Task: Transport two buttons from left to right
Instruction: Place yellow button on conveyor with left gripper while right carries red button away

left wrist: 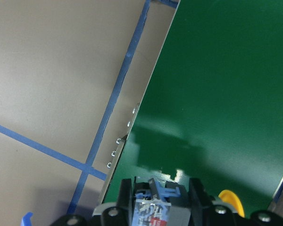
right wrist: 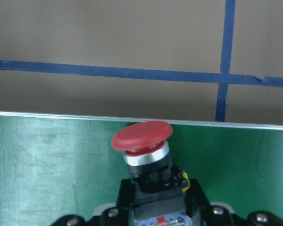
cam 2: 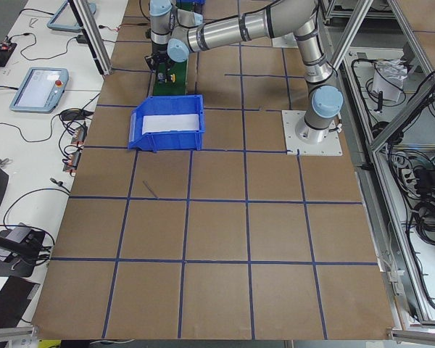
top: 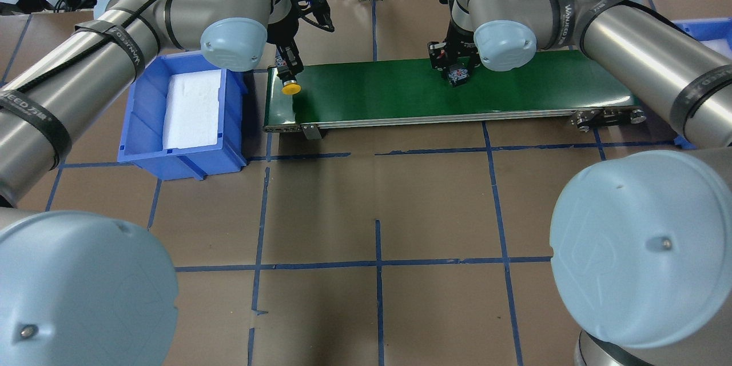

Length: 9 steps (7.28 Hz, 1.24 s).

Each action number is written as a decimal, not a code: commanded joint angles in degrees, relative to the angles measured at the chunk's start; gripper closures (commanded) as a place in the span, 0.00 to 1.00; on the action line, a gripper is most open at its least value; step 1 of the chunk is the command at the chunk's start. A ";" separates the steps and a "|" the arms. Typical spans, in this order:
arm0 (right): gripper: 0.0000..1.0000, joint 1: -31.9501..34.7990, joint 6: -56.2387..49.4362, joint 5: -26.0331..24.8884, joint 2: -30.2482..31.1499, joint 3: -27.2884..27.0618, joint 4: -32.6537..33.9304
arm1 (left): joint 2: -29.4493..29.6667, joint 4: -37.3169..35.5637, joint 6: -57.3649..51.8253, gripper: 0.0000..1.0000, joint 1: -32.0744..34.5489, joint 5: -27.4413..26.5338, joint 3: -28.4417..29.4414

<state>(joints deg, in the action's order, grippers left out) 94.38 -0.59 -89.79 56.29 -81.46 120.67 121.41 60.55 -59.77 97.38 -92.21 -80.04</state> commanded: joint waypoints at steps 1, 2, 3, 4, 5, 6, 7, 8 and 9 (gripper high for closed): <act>0.92 -2.52 -6.41 -0.30 1.53 1.03 -3.58 | 0.94 0.01 0.53 0.39 0.09 0.01 -0.11; 0.92 -5.93 -10.88 -0.30 2.85 1.82 -7.08 | 0.76 0.09 1.31 0.34 0.09 -0.08 -0.11; 0.92 -10.58 -18.49 -0.22 4.25 2.18 -9.03 | 0.85 0.01 1.32 0.22 0.09 -0.08 -0.03; 0.92 -15.41 -25.27 -0.30 4.88 2.27 -9.49 | 0.24 0.09 1.32 0.12 -0.17 -0.25 0.06; 0.92 -19.46 -30.99 -0.56 5.93 2.53 -11.67 | -0.98 0.62 1.15 0.11 -0.60 -0.43 0.67; 0.92 -23.24 -35.49 -0.83 6.89 2.53 -12.12 | -1.78 3.23 1.06 0.11 -0.78 -0.86 2.16; 0.92 -26.76 -40.14 -0.92 7.34 2.80 -12.22 | -3.09 7.26 0.80 0.11 -1.48 -1.22 3.82; 0.92 -30.10 -42.37 -0.83 7.52 4.28 -14.39 | -3.10 7.74 0.27 0.08 -4.10 -1.13 4.36; 0.92 -32.92 -42.74 -0.83 7.52 6.38 -18.50 | -3.19 7.74 0.09 0.01 -7.26 -0.96 3.76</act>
<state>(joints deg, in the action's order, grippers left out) 65.46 -41.43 -90.62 63.63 -77.28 106.18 118.48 67.54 -59.33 93.42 -93.26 -76.27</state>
